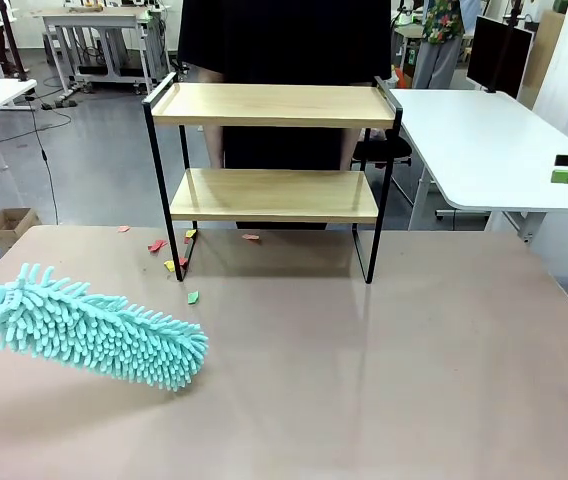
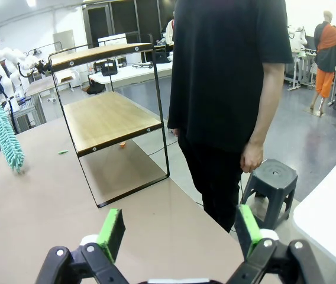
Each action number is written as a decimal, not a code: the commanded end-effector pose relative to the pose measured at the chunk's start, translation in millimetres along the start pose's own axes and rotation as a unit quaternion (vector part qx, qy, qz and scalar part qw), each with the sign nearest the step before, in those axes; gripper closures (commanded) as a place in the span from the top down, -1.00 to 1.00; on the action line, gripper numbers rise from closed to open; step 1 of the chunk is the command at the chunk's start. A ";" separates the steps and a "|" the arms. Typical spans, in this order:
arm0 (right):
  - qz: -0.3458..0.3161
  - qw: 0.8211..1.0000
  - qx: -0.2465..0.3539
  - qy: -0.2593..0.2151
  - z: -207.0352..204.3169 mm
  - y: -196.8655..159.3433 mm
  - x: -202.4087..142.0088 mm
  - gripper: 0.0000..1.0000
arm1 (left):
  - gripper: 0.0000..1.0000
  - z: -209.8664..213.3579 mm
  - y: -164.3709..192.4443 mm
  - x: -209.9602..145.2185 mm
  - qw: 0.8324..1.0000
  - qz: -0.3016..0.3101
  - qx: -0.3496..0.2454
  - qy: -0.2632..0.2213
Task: Clean the shelf.
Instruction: Hand the Duster back to the human.
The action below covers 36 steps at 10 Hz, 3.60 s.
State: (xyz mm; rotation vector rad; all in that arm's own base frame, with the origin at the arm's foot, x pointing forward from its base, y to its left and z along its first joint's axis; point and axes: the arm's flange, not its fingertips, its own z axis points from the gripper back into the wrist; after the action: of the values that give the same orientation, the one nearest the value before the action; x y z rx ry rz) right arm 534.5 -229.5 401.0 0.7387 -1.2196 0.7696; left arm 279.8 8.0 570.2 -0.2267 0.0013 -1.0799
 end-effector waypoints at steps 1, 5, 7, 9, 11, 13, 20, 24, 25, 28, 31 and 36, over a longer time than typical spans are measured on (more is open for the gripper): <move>0.003 1.000 0.000 0.000 -2.0 1.1 3.6 1.00 | -0.74 2.7 0.6 -2.0 1.000 0.004 0.004 -0.002; 0.014 0.997 0.077 0.026 -20.7 40.5 31.3 1.00 | -0.74 -7.4 0.7 18.4 0.999 -0.025 0.004 -0.047; 0.006 0.985 0.174 0.022 -50.2 85.9 45.9 1.00 | -0.74 -12.4 2.4 31.8 0.989 -0.080 -0.028 -0.120; -0.007 0.972 0.235 0.015 -77.9 129.5 49.5 1.00 | -0.74 -27.2 4.6 53.4 0.977 -0.110 -0.046 -0.178; -0.036 0.969 0.246 0.009 -105.1 167.5 42.6 1.00 | -0.74 -40.0 4.6 73.4 0.962 -0.147 -0.058 -0.221; -0.071 0.970 0.228 0.034 -112.3 157.2 28.5 1.00 | -0.74 -47.0 0.9 86.6 0.952 -0.178 -0.080 -0.236; -0.051 0.970 0.238 0.011 -131.1 188.8 17.3 1.00 | -0.74 -73.7 -13.2 132.7 0.939 -0.185 -0.025 -0.288; -0.046 0.970 0.239 -0.015 -147.0 203.3 2.5 1.00 | -0.74 -91.7 -15.3 153.3 0.917 -0.220 0.002 -0.333; -0.041 0.969 0.242 -0.022 -147.6 208.4 0.3 1.00 | -0.74 -93.7 -15.0 155.3 0.916 -0.222 0.002 -0.335; -0.025 0.969 0.246 -0.027 -156.2 231.3 -9.9 1.00 | -0.74 -88.6 -14.5 153.0 0.924 -0.214 0.002 -0.318; -0.038 0.961 0.273 -0.021 -160.1 241.9 -19.6 1.00 | -0.74 -88.6 -14.5 153.0 0.924 -0.214 0.002 -0.318; -0.046 0.950 0.308 -0.031 -174.9 273.7 -22.8 1.00 | -0.74 -88.6 -14.5 153.0 0.924 -0.214 0.002 -0.318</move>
State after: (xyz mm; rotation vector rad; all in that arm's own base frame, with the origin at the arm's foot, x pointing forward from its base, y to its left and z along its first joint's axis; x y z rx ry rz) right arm 401.3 50.1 365.8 1.3242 -0.9557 1.0536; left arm 330.7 -148.4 499.7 -0.5791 -0.6548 -1.3987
